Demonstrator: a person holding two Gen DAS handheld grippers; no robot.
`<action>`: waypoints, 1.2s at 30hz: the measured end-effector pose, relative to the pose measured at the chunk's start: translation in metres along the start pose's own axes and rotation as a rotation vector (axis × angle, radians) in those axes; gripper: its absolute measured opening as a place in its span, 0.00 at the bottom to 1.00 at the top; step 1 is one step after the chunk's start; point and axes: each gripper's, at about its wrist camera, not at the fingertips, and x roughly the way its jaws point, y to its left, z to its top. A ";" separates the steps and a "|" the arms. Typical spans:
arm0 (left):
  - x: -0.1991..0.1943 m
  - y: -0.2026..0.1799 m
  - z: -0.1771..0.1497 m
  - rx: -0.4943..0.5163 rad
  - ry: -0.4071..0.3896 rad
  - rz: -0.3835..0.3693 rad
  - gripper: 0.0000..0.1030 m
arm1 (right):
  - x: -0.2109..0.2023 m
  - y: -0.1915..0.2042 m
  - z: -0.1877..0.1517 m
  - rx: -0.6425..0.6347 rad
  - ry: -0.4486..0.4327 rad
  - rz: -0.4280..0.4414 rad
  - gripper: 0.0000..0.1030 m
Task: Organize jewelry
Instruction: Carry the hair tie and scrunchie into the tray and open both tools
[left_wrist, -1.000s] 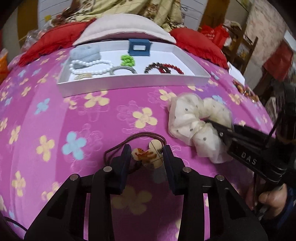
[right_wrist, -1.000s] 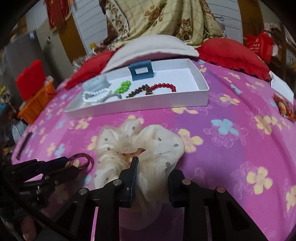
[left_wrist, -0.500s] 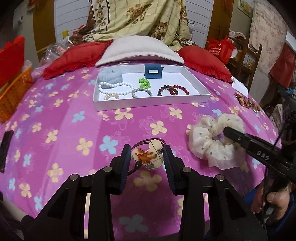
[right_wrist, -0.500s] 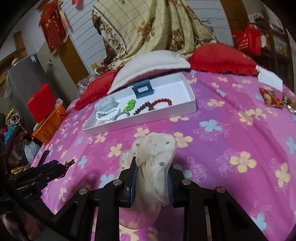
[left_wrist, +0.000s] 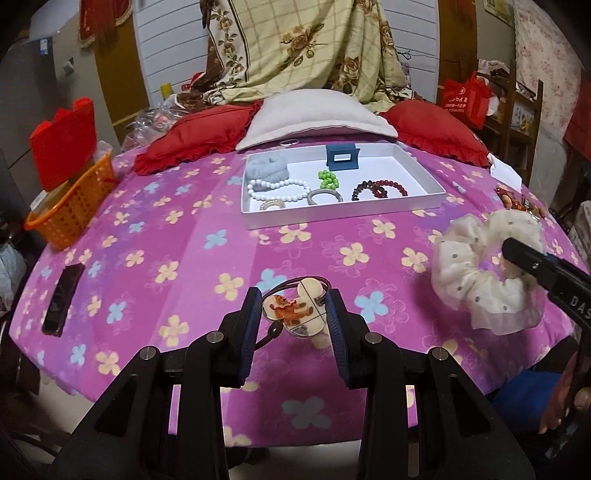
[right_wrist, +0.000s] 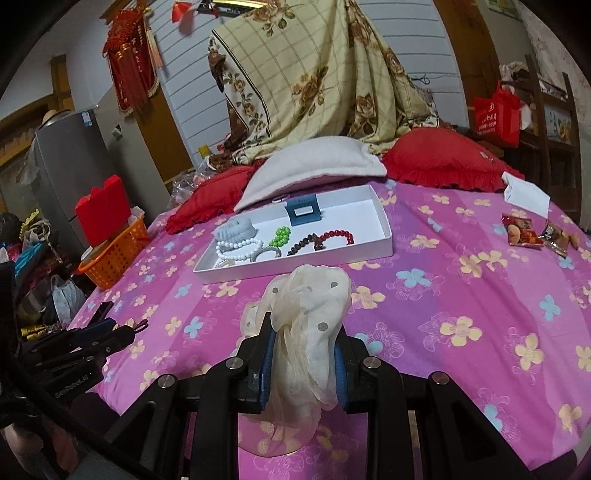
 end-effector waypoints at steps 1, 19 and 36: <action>-0.002 0.001 -0.001 -0.002 -0.001 0.001 0.33 | -0.002 0.001 0.000 -0.001 -0.003 -0.001 0.25; 0.024 0.007 0.008 0.017 0.049 0.051 0.33 | 0.010 0.007 0.043 -0.073 -0.038 -0.022 0.25; 0.068 0.018 0.098 0.011 0.060 -0.115 0.33 | 0.076 -0.021 0.125 -0.135 -0.009 -0.103 0.25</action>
